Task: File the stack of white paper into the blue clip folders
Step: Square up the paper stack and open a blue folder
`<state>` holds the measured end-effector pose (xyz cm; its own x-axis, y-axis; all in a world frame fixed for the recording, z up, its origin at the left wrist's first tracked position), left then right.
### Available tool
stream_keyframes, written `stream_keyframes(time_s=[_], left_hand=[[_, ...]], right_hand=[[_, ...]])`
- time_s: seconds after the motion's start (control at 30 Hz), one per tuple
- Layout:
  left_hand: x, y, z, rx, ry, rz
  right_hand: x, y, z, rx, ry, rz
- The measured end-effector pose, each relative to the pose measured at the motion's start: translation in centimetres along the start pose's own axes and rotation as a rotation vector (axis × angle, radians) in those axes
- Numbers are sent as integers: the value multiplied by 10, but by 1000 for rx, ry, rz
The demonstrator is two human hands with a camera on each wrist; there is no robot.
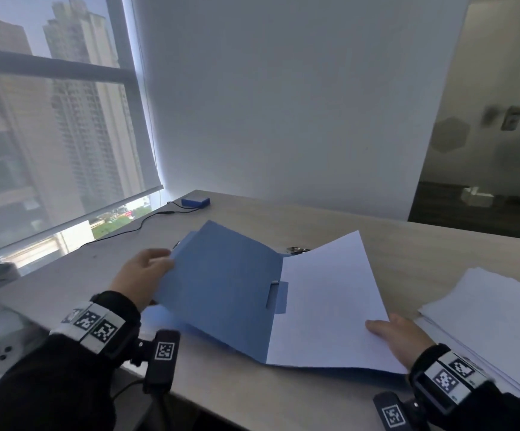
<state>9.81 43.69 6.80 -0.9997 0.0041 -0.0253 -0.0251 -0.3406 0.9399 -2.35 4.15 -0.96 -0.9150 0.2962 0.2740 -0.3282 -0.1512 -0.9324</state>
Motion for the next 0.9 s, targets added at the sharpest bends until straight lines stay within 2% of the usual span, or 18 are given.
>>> stream_keyframes(time_s=[0.1,0.17,0.23,0.3,0.43,0.5,0.53,0.57,0.63,0.67,0.8,0.9], left_hand=[[19,38,-4,359,-139,-93],[24,52,-17,533,-276,-81],[24,54,-39,586,-426,-38],[24,46,-71,471,-535,33],[25,15,-130,190,-565,134],[27,6,-152,177,-611,227],[27,2,-159,151,-613,206],[26,1,-165,196,-628,267],[21,-2,-170,163,-546,220],[21,-1,-173,185,-508,256],[14,-4,-176,234,-491,350],[18,-3,-177,229,-485,345]], right_hand=[[-2,3,0,-37,11,-18],[-3,5,0,-42,7,-22],[-5,6,1,-40,8,-31],[-5,7,2,-41,12,-26],[-7,11,2,5,12,-9],[-7,11,2,47,28,-4],[-7,11,2,64,33,-7],[-6,11,2,80,34,-9],[-3,9,2,122,35,-15],[-2,8,1,134,28,-8],[3,1,2,258,22,-19],[2,-2,-2,43,-2,50]])
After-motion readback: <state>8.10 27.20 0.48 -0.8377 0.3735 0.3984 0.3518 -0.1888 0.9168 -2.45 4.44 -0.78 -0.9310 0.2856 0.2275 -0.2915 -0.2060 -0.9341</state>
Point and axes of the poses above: each hand's wrist, its own x-axis away from the middle knuckle, its own z-axis out of the back of the hand, y = z × x, the point moved 1 cm from there along -x, towards the middle knuckle, and after that the axes turned 7 degrees about -y, right-handed, at the moved point
